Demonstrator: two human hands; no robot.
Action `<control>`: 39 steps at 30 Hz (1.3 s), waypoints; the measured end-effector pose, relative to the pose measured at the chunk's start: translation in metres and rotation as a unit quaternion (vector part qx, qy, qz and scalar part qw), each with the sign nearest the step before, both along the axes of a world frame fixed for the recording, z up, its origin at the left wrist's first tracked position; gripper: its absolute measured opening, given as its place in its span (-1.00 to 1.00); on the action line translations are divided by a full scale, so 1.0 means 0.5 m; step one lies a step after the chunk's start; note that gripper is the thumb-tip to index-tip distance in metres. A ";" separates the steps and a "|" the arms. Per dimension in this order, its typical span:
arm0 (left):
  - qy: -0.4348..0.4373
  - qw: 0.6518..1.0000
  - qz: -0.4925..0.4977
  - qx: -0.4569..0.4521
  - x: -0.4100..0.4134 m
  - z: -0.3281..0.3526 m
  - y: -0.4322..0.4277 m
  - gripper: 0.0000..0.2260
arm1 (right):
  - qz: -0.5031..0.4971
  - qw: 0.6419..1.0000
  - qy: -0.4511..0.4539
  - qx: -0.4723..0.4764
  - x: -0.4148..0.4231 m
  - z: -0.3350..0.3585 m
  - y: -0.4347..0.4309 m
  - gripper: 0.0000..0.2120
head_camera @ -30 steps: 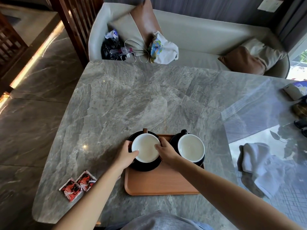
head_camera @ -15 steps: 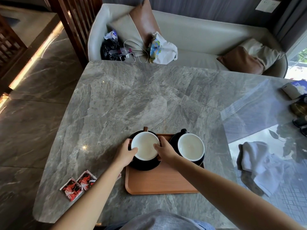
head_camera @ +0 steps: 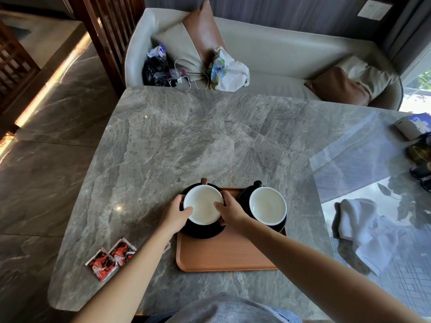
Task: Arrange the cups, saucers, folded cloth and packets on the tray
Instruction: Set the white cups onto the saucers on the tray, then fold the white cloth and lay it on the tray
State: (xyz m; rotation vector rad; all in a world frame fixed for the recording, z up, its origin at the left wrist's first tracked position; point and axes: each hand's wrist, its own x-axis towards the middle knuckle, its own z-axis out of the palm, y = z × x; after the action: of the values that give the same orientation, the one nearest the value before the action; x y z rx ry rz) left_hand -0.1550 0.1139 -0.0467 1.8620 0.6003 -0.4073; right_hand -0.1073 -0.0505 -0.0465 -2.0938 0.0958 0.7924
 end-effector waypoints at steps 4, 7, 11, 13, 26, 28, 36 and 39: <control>0.010 1.000 0.008 -0.021 -0.001 0.008 -0.003 -0.75 | -0.002 1.000 -0.013 -0.003 -0.005 0.005 -0.001 -0.68; 0.021 0.999 0.008 -0.044 -0.003 0.017 0.000 -0.73 | 0.007 0.999 -0.039 -0.005 -0.017 0.011 -0.003 -0.66; -0.016 0.999 0.004 -0.029 -0.005 0.025 -0.005 -0.62 | 0.053 0.993 -0.103 -0.024 -0.046 0.018 -0.012 -0.57; -0.053 0.998 0.020 -0.023 -0.005 0.038 -0.020 -0.51 | 0.069 0.987 -0.141 -0.025 -0.060 0.026 -0.020 -0.52; -0.162 0.946 -0.158 0.233 -0.019 0.103 -0.168 -0.40 | 0.168 0.928 -0.325 -0.071 -0.089 0.066 -0.141 -0.44; -0.161 0.933 -0.191 0.260 -0.019 0.112 -0.209 -0.39 | 0.168 0.923 -0.332 -0.096 -0.091 0.068 -0.182 -0.44; -0.155 0.913 -0.274 0.258 0.006 0.143 -0.427 -0.37 | 0.130 0.924 -0.310 -0.183 -0.088 0.079 -0.403 -0.41; -0.154 0.904 -0.314 0.244 0.015 0.141 -0.518 -0.38 | 0.117 0.922 -0.304 -0.209 -0.090 0.079 -0.499 -0.41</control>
State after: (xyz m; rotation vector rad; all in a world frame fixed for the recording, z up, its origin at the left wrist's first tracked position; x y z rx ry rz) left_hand -0.1474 -0.1452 0.0237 2.5334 -0.1590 -0.3813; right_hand -0.1524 -0.2999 -0.0068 -2.7056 -0.3605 0.2249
